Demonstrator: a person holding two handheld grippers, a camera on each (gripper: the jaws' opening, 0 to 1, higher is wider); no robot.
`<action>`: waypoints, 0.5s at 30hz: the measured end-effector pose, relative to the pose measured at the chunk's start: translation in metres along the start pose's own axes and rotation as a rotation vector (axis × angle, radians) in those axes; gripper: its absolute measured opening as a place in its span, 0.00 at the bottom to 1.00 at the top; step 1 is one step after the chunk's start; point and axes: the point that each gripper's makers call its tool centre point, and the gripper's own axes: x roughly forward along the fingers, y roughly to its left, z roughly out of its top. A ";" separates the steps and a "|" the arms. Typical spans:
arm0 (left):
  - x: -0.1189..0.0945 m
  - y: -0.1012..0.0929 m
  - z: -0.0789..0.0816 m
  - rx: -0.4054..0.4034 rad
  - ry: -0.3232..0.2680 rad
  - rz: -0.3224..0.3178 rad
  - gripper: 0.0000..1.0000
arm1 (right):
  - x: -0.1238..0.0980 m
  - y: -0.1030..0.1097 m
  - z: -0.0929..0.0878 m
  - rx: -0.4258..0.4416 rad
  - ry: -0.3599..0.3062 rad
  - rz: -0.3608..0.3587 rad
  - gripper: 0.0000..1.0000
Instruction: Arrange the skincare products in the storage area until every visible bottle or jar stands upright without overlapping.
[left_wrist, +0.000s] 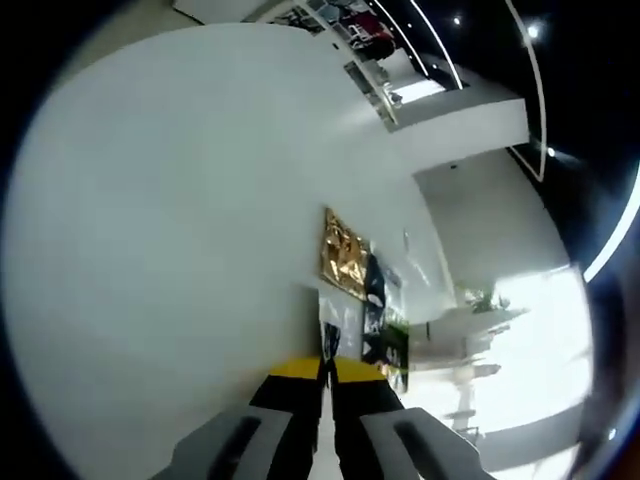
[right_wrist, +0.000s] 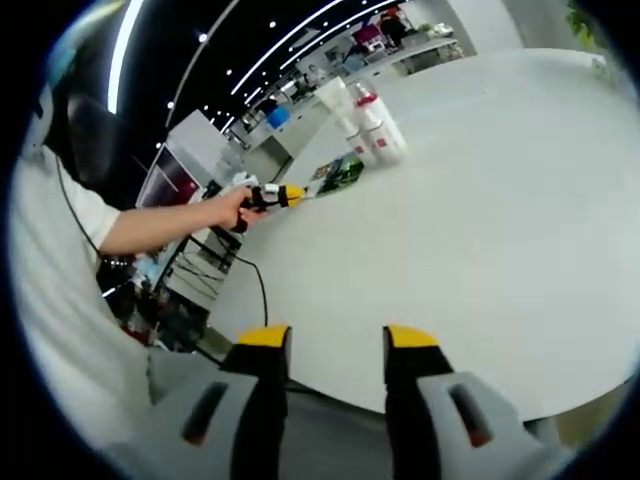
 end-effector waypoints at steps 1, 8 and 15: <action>0.000 0.001 0.000 -0.012 0.003 0.008 0.02 | 0.000 0.000 0.000 0.000 0.001 0.000 0.38; 0.000 0.003 0.001 -0.040 0.005 0.025 0.03 | 0.001 0.000 -0.001 -0.004 0.006 0.002 0.38; -0.002 0.004 0.002 -0.032 0.015 0.040 0.05 | 0.001 0.003 -0.003 -0.026 0.010 0.000 0.37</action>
